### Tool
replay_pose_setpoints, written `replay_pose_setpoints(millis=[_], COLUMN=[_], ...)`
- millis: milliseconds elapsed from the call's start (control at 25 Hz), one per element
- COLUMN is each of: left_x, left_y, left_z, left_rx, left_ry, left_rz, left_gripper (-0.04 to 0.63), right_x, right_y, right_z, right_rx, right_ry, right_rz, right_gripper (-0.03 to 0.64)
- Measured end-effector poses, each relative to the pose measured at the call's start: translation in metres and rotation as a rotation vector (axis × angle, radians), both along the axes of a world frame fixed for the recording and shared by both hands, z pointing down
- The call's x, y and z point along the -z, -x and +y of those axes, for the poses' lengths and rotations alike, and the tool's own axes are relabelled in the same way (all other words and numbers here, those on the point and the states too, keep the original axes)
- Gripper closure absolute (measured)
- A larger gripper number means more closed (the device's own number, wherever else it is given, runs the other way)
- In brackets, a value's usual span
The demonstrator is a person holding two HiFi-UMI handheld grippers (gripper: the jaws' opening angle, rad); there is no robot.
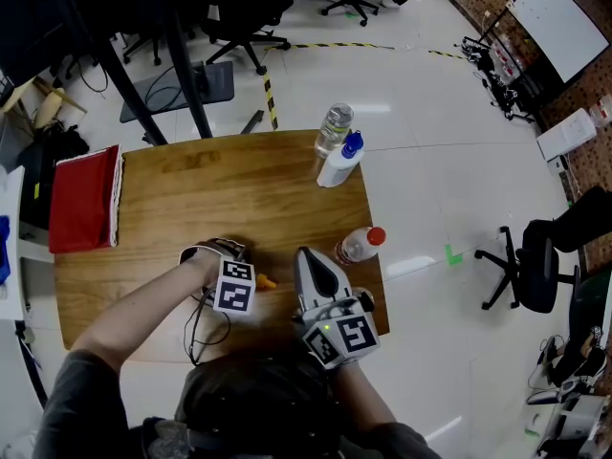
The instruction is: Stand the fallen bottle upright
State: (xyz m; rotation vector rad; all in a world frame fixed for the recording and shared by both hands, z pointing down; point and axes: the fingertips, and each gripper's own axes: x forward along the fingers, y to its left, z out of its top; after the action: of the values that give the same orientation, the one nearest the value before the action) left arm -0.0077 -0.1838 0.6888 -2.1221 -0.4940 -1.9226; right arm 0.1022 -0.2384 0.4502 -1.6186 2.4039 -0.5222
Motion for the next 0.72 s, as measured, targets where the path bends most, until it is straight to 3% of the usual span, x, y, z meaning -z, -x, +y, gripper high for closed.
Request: replay_pose_setpoints(millis=[360,720], left_x=[0.007,0.003], left_y=[0.004,0.006], left_z=[0.010,0.020], left_rx=[-0.003,-0.054], left_ry=[0.013,0.001], left_rz=[-0.009,-0.026], left_gripper=[0.263,0.284], right_x=[0.003,0.003], right_y=[0.005,0.005], right_z=[0.002,0.007], right_rx=[0.010,0.012], right_ry=[-0.003,-0.005], right_rz=[0.000,-0.009], right_gripper=[0.618,0.618])
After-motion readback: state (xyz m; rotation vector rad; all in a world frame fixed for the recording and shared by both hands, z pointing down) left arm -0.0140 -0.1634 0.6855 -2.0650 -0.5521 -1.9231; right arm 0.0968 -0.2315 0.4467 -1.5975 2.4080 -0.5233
